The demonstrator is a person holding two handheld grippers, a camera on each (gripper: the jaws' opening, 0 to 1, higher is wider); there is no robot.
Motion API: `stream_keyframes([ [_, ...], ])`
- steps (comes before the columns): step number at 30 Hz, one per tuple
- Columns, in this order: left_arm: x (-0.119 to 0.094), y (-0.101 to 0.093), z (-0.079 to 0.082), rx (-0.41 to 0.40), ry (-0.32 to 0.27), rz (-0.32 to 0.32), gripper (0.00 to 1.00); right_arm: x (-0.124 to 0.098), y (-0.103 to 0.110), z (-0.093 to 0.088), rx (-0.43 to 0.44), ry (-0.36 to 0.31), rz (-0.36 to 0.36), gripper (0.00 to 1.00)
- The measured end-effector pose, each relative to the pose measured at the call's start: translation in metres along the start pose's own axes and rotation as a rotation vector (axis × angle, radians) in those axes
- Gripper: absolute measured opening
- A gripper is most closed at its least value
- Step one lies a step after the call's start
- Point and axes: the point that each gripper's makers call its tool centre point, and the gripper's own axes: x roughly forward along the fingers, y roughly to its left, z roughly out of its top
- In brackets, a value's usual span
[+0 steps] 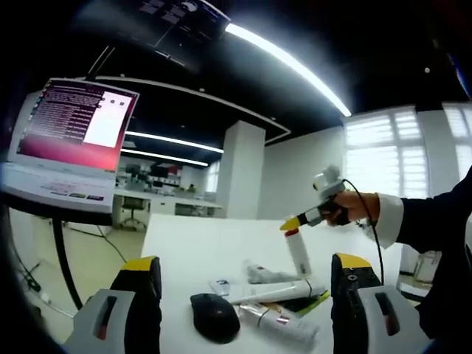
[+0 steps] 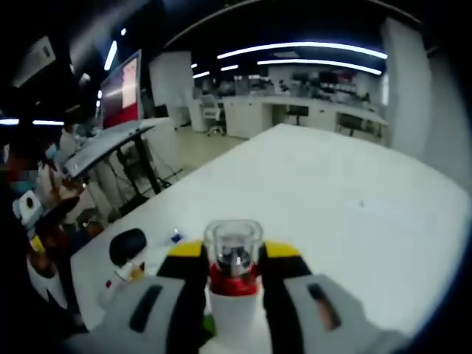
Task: Arrange the skincare products in the storage area until every visible bottle or jar stands upright without overlapping.
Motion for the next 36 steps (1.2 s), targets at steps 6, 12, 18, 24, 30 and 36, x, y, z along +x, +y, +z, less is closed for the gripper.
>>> stream_keyframes([
  [6, 0.005, -0.014, -0.004, 0.005, 0.027, -0.042, 0.96, -0.017, 0.0, -0.003, 0.006, -0.04, -0.004, 0.28],
  [12, 0.006, -0.021, -0.006, 0.035, 0.05, -0.057, 0.97, -0.034, 0.003, -0.007, 0.002, -0.067, -0.004, 0.28],
  [18, 0.008, -0.02, -0.029, 0.069, 0.17, -0.06, 0.99, -0.044, 0.012, -0.011, -0.041, -0.111, 0.011, 0.28],
  [24, 0.008, -0.022, -0.03, 0.073, 0.179, -0.067, 0.99, -0.052, 0.014, -0.014, -0.072, -0.131, -0.004, 0.28],
  [30, 0.006, -0.021, -0.029, 0.075, 0.178, -0.064, 0.99, -0.059, 0.014, -0.017, -0.082, -0.15, -0.017, 0.28],
  [36, 0.005, -0.023, -0.027, 0.083, 0.175, -0.067, 0.99, -0.063, 0.012, -0.021, -0.088, -0.17, -0.034, 0.28],
])
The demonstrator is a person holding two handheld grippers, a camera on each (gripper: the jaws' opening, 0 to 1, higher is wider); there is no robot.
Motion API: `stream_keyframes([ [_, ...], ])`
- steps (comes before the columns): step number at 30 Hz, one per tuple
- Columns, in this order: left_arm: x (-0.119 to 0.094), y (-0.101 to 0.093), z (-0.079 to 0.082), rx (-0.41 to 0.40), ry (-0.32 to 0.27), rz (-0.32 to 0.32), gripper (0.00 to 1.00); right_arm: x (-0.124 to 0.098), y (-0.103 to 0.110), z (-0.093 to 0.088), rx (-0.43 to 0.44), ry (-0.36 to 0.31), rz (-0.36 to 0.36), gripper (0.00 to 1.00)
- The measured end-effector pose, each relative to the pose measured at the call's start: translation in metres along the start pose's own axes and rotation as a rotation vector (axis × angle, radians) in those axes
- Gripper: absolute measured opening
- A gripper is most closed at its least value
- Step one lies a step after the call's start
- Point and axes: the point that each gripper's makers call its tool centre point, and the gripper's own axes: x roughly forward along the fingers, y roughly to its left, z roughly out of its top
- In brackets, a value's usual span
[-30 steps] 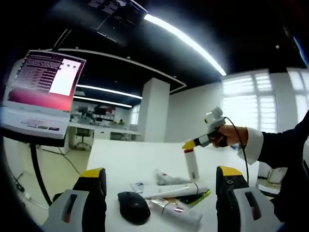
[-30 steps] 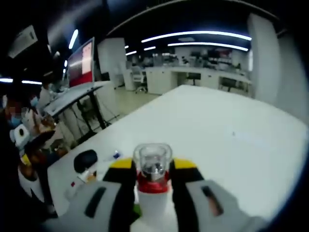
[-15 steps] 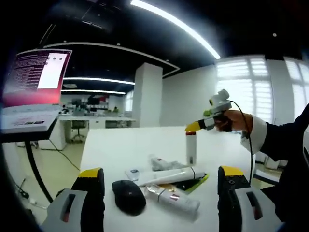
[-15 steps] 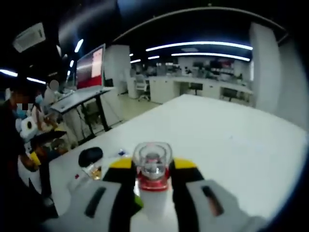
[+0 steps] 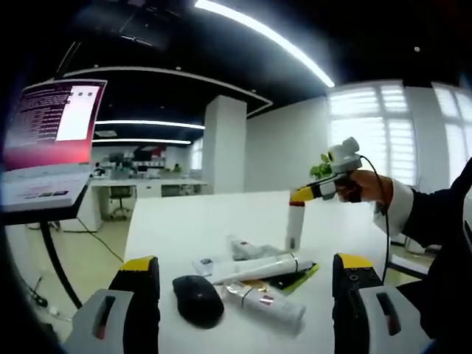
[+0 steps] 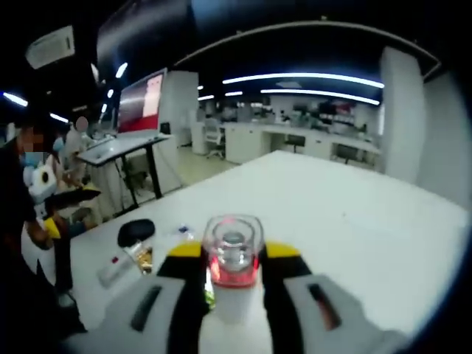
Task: Arrange the skincare products in the storage area until every visible bottle or jar stands upright without overlapping.
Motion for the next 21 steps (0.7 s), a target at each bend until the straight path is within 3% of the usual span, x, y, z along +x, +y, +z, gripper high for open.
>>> stream_keyframes([
  [12, -0.005, -0.002, 0.006, 0.011, -0.008, 0.004, 0.99, -0.003, 0.002, -0.004, -0.039, -0.054, 0.077, 0.28],
  [21, -0.001, -0.005, 0.002, 0.006, 0.012, -0.001, 0.99, -0.004, 0.001, -0.012, -0.097, -0.111, 0.18, 0.38],
])
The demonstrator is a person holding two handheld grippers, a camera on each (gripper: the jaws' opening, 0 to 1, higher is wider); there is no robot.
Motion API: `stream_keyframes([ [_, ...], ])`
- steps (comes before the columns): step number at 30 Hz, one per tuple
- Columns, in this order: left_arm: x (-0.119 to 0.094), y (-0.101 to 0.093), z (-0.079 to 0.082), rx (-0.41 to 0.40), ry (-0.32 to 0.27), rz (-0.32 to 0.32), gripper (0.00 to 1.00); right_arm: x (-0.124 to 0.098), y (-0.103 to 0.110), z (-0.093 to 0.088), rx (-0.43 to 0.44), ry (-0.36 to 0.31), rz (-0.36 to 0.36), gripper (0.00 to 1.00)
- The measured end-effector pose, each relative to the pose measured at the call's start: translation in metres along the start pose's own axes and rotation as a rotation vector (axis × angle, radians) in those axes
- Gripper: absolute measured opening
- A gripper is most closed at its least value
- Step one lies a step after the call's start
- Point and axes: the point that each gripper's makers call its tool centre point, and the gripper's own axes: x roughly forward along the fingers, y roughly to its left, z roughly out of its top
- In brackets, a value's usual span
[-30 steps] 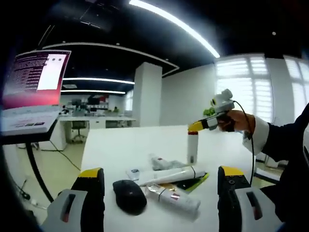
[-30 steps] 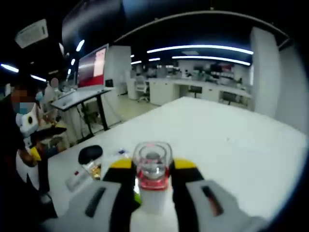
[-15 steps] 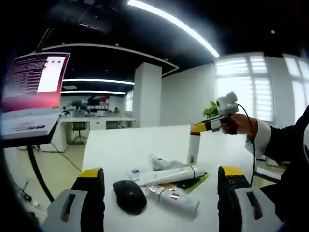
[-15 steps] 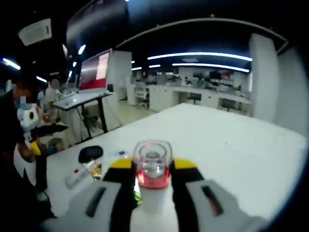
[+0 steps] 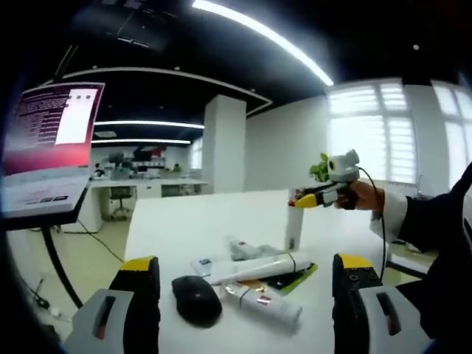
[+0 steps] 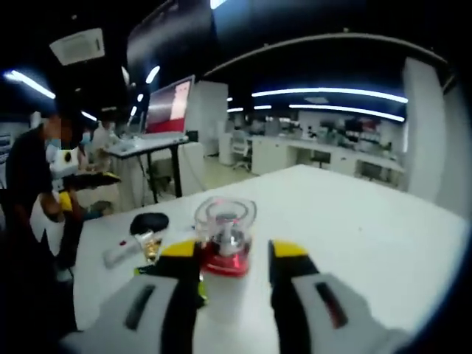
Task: Arrange the skincare products in the storage area until every visible bottle or jar stands upright without overlapping.
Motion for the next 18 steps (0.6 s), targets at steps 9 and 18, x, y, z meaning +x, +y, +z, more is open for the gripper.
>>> stream_keyframes([
  [9, -0.002, -0.01, 0.008, 0.022, -0.013, -0.005, 0.99, -0.003, 0.003, -0.011, -0.148, -0.049, 0.135, 0.44],
  [18, 0.001, -0.016, 0.013, 0.072, -0.008, 0.026, 0.98, 0.0, 0.011, -0.024, -0.168, -0.089, 0.254, 0.49],
])
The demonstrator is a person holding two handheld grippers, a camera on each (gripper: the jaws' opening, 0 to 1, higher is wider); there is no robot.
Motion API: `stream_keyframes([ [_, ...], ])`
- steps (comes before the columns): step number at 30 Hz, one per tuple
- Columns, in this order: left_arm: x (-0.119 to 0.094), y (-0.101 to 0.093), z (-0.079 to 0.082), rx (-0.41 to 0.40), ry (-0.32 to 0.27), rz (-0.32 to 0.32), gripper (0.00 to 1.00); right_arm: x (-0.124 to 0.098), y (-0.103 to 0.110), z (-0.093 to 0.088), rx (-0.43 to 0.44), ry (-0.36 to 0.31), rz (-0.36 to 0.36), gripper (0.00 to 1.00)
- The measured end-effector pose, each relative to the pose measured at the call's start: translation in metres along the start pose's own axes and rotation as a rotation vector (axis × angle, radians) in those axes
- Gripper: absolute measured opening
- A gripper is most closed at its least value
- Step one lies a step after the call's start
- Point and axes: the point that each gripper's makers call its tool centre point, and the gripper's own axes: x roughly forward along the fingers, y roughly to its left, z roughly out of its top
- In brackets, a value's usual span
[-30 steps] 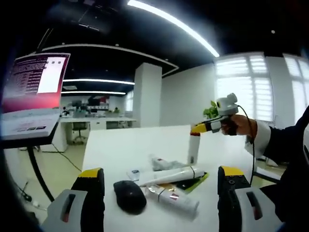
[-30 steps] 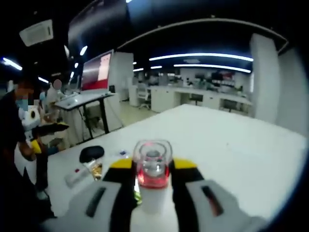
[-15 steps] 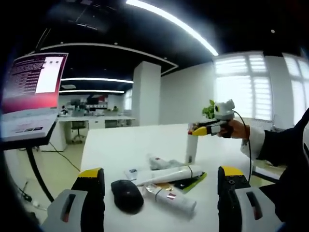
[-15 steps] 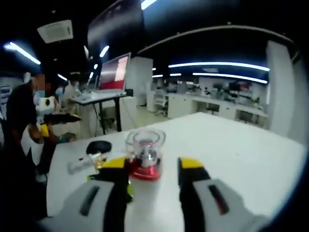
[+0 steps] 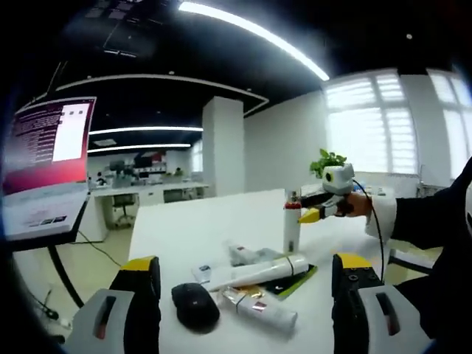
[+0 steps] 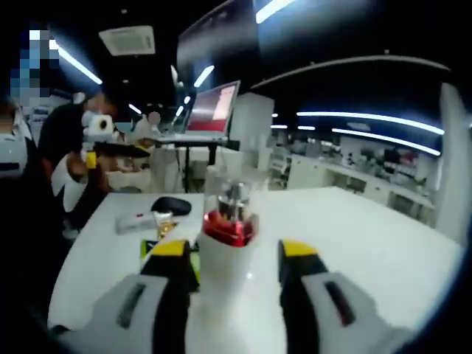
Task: Arrange the skincare products in the storage area until every visible bottle or jar stands upright without overlapping.
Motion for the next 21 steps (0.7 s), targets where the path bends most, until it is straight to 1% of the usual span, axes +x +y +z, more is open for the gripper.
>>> stream_keyframes([
  [2, 0.001, -0.003, 0.001, 0.005, -0.002, -0.007, 0.98, -0.004, -0.005, -0.001, 0.01, -0.016, 0.028, 0.55],
  [4, 0.003, -0.005, 0.001, 0.007, 0.002, -0.014, 0.98, -0.002, -0.003, -0.002, 0.015, -0.031, 0.06, 0.62],
  [5, 0.003, -0.006, 0.001, 0.008, 0.005, -0.016, 0.98, -0.001, -0.002, -0.001, 0.008, -0.043, 0.074, 0.63],
  [6, 0.004, -0.006, 0.0, 0.01, 0.008, -0.016, 0.98, 0.0, 0.001, 0.001, 0.009, -0.061, 0.093, 0.63],
  [8, 0.005, -0.007, 0.0, 0.012, 0.012, -0.016, 0.98, 0.001, 0.001, 0.003, 0.029, -0.091, 0.112, 0.59],
  [10, 0.005, -0.008, 0.0, 0.014, 0.014, -0.018, 0.98, 0.004, 0.0, 0.001, 0.033, -0.095, 0.115, 0.57],
  [13, 0.006, -0.009, -0.001, 0.018, 0.02, -0.02, 0.98, 0.009, -0.002, -0.004, 0.051, -0.109, 0.118, 0.6],
  [15, 0.007, -0.01, -0.002, 0.019, 0.026, -0.021, 0.98, 0.011, -0.002, -0.008, 0.06, -0.114, 0.122, 0.6],
  [18, 0.008, -0.011, -0.003, 0.022, 0.034, -0.022, 0.98, 0.012, 0.0, -0.006, 0.091, -0.159, 0.137, 0.56],
  [20, 0.008, -0.012, -0.003, 0.033, 0.034, -0.02, 0.97, 0.011, 0.004, 0.002, 0.119, -0.219, 0.173, 0.54],
  [21, 0.008, -0.011, -0.003, 0.035, 0.031, -0.018, 0.97, 0.011, 0.006, 0.004, 0.125, -0.236, 0.189, 0.53],
])
